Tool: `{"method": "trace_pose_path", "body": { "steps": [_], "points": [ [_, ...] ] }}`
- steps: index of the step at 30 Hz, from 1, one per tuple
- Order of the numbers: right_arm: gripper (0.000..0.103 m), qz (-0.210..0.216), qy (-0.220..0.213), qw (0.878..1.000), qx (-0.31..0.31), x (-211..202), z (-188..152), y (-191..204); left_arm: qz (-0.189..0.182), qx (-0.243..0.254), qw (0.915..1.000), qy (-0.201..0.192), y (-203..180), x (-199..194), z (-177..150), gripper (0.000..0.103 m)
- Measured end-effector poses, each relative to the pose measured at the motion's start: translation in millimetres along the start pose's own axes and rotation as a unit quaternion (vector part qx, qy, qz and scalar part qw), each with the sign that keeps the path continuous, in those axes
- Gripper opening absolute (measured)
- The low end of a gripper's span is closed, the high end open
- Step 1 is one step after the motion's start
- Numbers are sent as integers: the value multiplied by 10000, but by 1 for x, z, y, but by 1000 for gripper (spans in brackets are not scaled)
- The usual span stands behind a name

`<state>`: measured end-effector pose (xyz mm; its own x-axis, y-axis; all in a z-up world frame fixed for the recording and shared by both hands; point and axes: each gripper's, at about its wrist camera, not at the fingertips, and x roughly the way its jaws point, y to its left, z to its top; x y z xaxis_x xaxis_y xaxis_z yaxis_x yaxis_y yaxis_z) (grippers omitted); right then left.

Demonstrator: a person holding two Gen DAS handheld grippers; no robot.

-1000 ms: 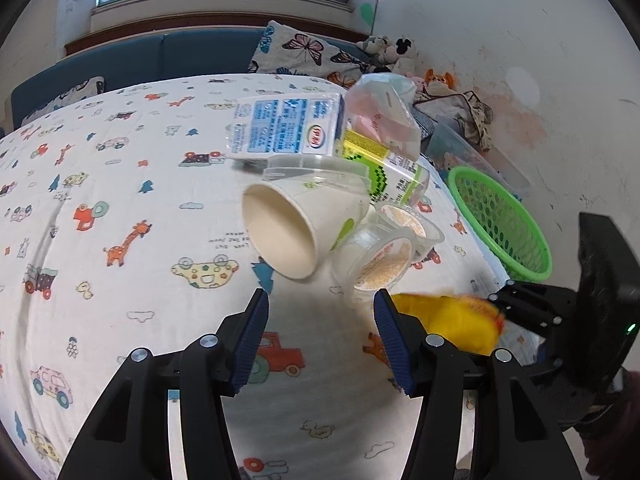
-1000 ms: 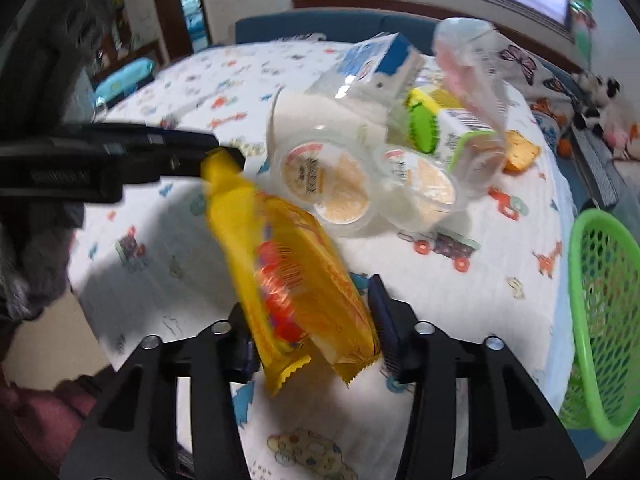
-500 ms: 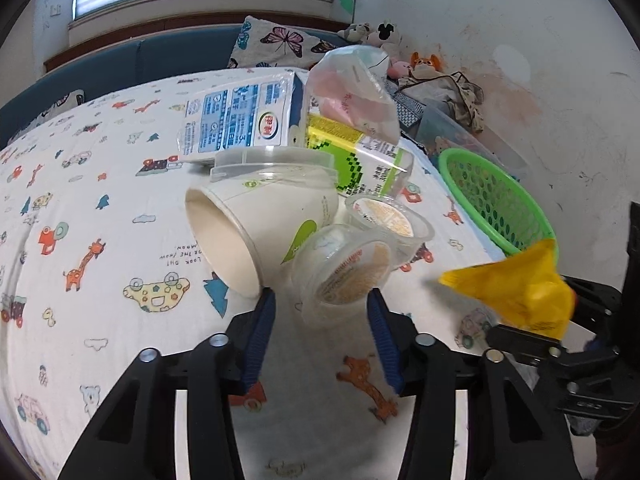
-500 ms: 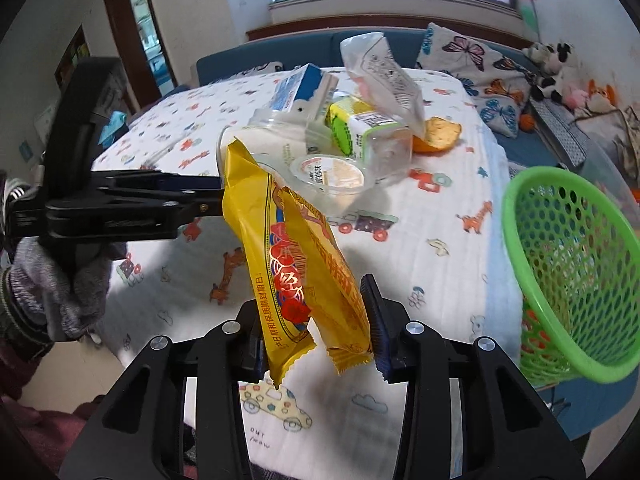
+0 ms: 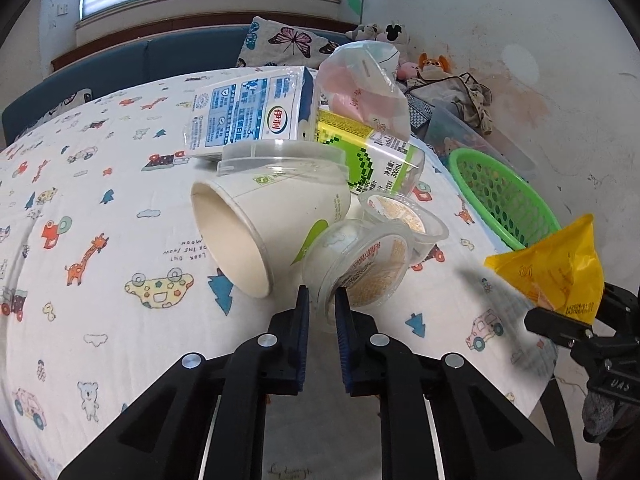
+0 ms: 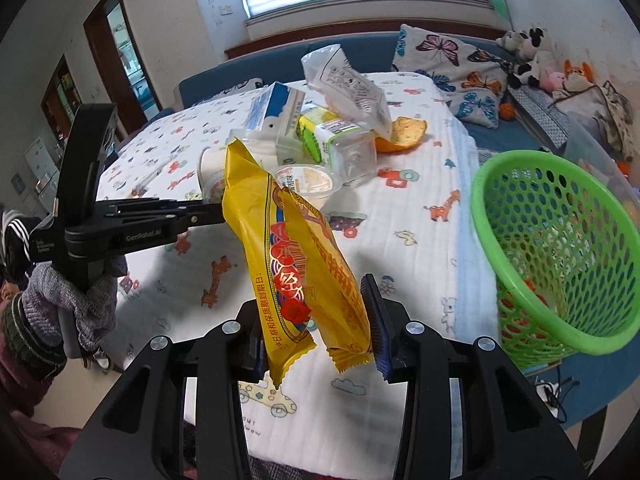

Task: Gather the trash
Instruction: 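Drop the yellow wrapper and clear cup into the green basket with both tools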

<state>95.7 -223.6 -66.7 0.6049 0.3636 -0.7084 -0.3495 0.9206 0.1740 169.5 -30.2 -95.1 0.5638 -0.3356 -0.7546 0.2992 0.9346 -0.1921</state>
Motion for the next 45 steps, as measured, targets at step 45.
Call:
{"method": "trace_pose_path", "body": {
  "steps": [45],
  "points": [
    [73, -1819, -472, 9692, 1591, -55, 12, -198, -1104, 1249, 9860, -44, -162, 11, 87, 12]
  ]
}}
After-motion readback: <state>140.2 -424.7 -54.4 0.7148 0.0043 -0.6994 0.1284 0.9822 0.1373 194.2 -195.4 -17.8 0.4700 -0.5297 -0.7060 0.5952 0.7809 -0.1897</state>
